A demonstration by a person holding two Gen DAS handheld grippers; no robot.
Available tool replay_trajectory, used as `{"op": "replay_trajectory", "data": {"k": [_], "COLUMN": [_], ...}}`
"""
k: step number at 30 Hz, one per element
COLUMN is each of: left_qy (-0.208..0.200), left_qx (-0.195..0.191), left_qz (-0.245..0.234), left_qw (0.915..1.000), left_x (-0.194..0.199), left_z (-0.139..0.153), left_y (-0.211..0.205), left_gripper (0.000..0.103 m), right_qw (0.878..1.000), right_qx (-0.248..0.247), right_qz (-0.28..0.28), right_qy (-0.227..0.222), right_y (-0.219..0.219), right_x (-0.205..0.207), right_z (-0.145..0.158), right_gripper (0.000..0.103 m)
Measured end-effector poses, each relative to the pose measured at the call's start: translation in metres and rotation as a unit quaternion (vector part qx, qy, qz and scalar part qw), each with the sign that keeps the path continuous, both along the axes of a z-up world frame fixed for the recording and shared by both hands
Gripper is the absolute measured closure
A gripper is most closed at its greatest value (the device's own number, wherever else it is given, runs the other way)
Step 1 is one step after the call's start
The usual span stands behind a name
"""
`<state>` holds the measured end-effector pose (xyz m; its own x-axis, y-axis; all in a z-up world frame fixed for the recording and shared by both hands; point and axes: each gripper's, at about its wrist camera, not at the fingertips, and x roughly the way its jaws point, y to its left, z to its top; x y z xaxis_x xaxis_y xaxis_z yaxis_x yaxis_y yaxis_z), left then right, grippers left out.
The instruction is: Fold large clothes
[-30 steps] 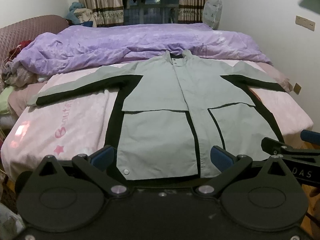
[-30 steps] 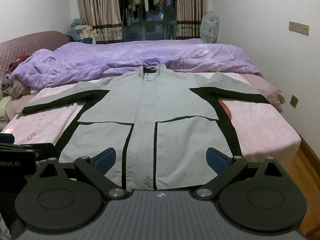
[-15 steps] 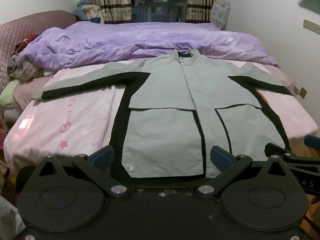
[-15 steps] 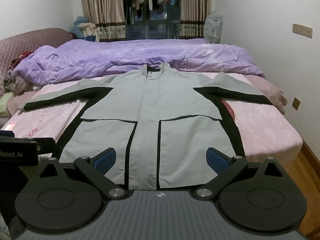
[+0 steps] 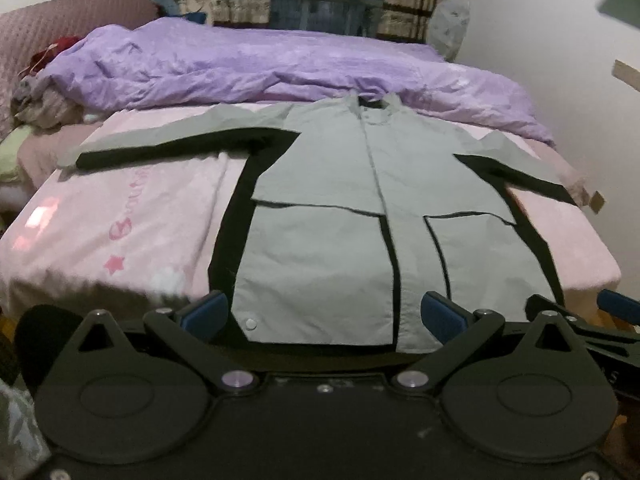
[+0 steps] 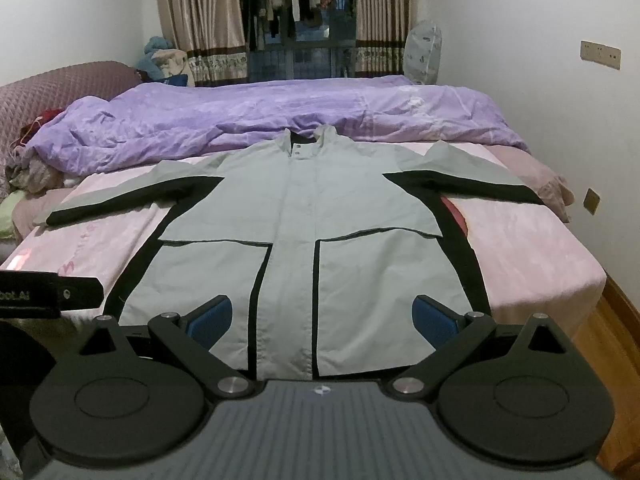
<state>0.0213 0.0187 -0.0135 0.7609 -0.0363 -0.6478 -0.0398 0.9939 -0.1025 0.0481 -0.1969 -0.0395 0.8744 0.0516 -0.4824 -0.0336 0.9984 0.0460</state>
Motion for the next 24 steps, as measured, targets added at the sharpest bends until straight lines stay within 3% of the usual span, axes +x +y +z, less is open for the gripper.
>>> {"op": "replay_trajectory", "data": {"k": [24], "left_qy": [-0.01], "left_qx": [0.031], "left_qz": [-0.022], "left_qw": [0.9992], "left_x": [-0.007], "left_z": [0.0015], "left_y": [-0.01], "left_gripper": [0.0], "right_qw": [1.0], "right_qx": [-0.002], "right_qz": [0.004], "right_qy": [0.0], "right_y": [0.0006], "right_x": [-0.0017], "right_z": [-0.0003], "right_gripper": [0.0]}}
